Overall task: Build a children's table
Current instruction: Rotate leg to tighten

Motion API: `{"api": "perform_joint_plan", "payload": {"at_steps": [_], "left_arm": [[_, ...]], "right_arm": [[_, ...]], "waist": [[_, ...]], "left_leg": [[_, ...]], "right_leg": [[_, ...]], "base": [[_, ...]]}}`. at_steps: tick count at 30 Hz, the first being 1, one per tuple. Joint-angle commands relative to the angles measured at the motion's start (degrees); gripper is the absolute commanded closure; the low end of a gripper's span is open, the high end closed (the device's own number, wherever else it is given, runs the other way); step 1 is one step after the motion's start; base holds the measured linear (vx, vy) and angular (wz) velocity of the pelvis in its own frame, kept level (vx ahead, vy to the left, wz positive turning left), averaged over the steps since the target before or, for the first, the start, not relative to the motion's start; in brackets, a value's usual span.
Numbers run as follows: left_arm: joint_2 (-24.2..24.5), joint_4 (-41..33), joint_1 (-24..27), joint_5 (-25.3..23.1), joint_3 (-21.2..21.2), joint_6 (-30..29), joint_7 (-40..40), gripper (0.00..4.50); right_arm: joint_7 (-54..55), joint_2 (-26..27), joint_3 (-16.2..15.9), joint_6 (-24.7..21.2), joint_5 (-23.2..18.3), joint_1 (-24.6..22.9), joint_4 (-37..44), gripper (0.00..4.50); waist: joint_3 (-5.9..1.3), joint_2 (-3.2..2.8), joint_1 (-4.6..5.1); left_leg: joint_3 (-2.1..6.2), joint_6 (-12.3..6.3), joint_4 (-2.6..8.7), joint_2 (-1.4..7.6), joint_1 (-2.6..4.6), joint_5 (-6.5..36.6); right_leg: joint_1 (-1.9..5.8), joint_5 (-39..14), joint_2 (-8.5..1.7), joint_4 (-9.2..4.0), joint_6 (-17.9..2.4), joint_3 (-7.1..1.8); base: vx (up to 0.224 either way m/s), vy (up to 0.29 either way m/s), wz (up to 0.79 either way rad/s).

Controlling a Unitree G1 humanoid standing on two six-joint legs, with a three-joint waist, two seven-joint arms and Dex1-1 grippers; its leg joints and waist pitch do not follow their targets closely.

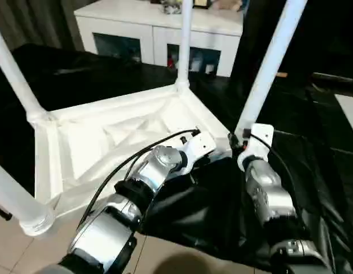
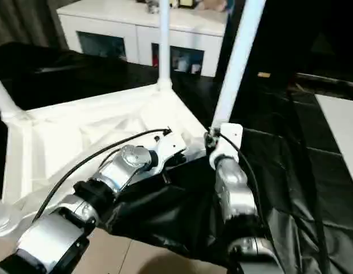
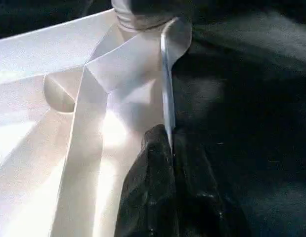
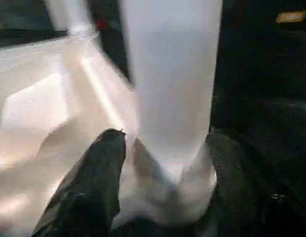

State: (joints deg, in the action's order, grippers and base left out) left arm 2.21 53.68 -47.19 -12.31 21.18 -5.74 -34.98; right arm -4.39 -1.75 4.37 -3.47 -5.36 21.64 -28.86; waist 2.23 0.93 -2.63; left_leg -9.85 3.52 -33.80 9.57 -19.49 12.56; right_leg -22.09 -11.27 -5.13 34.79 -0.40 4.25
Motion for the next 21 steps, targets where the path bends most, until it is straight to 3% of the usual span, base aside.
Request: {"api": "perform_joint_plan", "payload": {"at_steps": [1,3,4,6,8,9,10,11,12,15,16,19,21], "left_arm": [[1.1,0.7,0.6,-1.6,1.2,-0.2,-1.5,4.5],[2.5,-1.0,1.5,-1.2,1.9,0.6,-5.3,4.5],[3.2,-2.0,2.0,-1.1,2.3,1.0,-7.2,4.5],[4.5,-3.5,3.0,-0.5,3.1,2.4,-11.6,4.5],[5.7,-5.1,3.8,-0.1,3.6,2.9,-15.0,4.5],[6.7,-6.3,4.5,0.2,4.4,4.8,-17.9,4.5],[7.5,-7.6,5.1,0.8,5.0,4.7,-20.5,4.5],[10.2,-11.1,6.7,1.9,6.5,5.1,-27.0,4.5],[11.9,-13.1,7.5,2.4,7.3,5.1,-30.4,4.5],[14.5,-15.8,8.4,2.9,7.6,4.7,-34.7,4.5],[15.2,-16.6,8.7,3.3,7.5,4.5,-35.8,4.5],[17.3,-18.6,9.4,4.2,7.1,4.2,-38.7,4.5],[17.8,-19.0,9.5,4.3,7.0,4.3,-39.0,4.5]], "right_arm": [[-2.2,-1.8,-1.0,-0.5,-0.1,-0.7,2.9,1.37],[-6.8,-5.3,-1.7,0.0,0.1,-2.6,5.9,1.24],[-9.1,-6.8,-1.9,0.1,-0.3,-3.3,7.1,1.24],[-14.9,-9.7,-2.7,0.2,-1.5,-4.7,9.2,1.24],[-19.4,-12.0,-3.6,0.2,-1.9,-5.9,10.9,1.24],[-22.2,-13.3,-4.1,0.0,-2.5,-6.7,12.0,1.24],[-24.6,-14.4,-4.7,-0.1,-3.0,-7.4,12.9,1.24],[-30.7,-17.3,-6.7,-0.5,-4.1,-9.3,15.3,1.24],[-34.5,-19.2,-8.1,-0.9,-4.8,-10.6,16.8,1.24],[-39.6,-21.5,-10.0,-2.0,-6.1,-12.5,19.2,1.24],[-40.9,-21.9,-10.6,-2.6,-6.6,-12.9,20.1,1.24],[-44.2,-22.7,-12.0,-3.7,-6.8,-13.4,21.3,1.24],[-44.4,-22.8,-12.3,-3.6,-6.5,-13.3,21.1,1.24]], "waist": [[-2.58,0.24,-0.32],[-2.79,0.17,-0.37],[-3.04,-0.07,-0.6],[-3.09,-0.01,-0.48],[-3.1,0.07,-0.57],[-3.01,-0.56,-0.7],[-3.0,-0.16,-0.6],[-3.04,-0.45,-0.68],[-2.87,-0.28,-0.9],[-2.63,-0.56,-0.9],[-2.44,-0.07,-0.86],[-2.07,-0.36,-0.9],[-2.07,-0.36,-0.81]], "left_leg": [[1.52,-2.77,4.9,3.38,-0.73,12.2],[1.34,-3.42,4.63,3.4,-0.81,10.3],[1.3,-4.36,4.25,3.41,-1.06,7.4],[1.17,-6.32,3.88,3.28,-1.42,3.9],[0.98,-8.13,3.65,3.36,-1.38,4.2],[1.01,-8.19,3.65,3.41,-1.24,4.6],[0.9,-8.31,3.65,3.49,-1.27,5.4],[1.0,-8.14,3.75,3.59,-1.13,5.7],[0.93,-8.46,3.77,3.88,-1.19,6.0],[0.82,-7.74,4.01,4.0,-0.91,8.3],[0.72,-6.73,4.19,4.05,-0.75,10.1],[0.95,-3.94,4.72,4.11,-0.59,13.8],[0.91,-3.09,4.75,4.07,-0.49,14.0]], "right_leg": [[2.28,-18.5,-4.11,-5.71,-8.7,-3.04],[2.39,-13.9,-4.03,-5.23,-10.3,-3.12],[2.65,-9.3,-4.13,-4.65,-11.3,-3.15],[2.81,-2.5,-3.87,-3.99,-13.0,-2.99],[2.86,0.5,-4.01,-3.72,-14.8,-3.02],[2.73,0.2,-4.07,-3.77,-15.1,-3.05],[2.8,-0.1,-4.01,-3.81,-15.3,-3.09],[2.83,-0.3,-4.07,-3.67,-15.8,-3.03],[2.91,-0.1,-4.15,-3.73,-15.9,-3.2],[2.58,-2.9,-4.02,-3.99,-16.4,-3.13],[2.45,-6.0,-3.99,-4.28,-15.9,-3.19],[2.32,-15.4,-4.14,-5.01,-13.3,-3.32],[2.07,-16.7,-4.12,-5.2,-12.7,-3.45]], "base": [[0.0,0.0,0.0],[0.0,0.0,0.0],[0.0,0.0,0.0],[0.0,0.0,0.0],[0.0,0.0,0.0],[0.0,0.0,0.0],[0.0,0.0,0.0],[0.0,0.0,0.0],[0.0,0.0,0.0],[0.0,0.0,0.0],[0.0,0.0,0.0],[0.0,0.0,0.0],[0.0,0.0,0.0]]}}
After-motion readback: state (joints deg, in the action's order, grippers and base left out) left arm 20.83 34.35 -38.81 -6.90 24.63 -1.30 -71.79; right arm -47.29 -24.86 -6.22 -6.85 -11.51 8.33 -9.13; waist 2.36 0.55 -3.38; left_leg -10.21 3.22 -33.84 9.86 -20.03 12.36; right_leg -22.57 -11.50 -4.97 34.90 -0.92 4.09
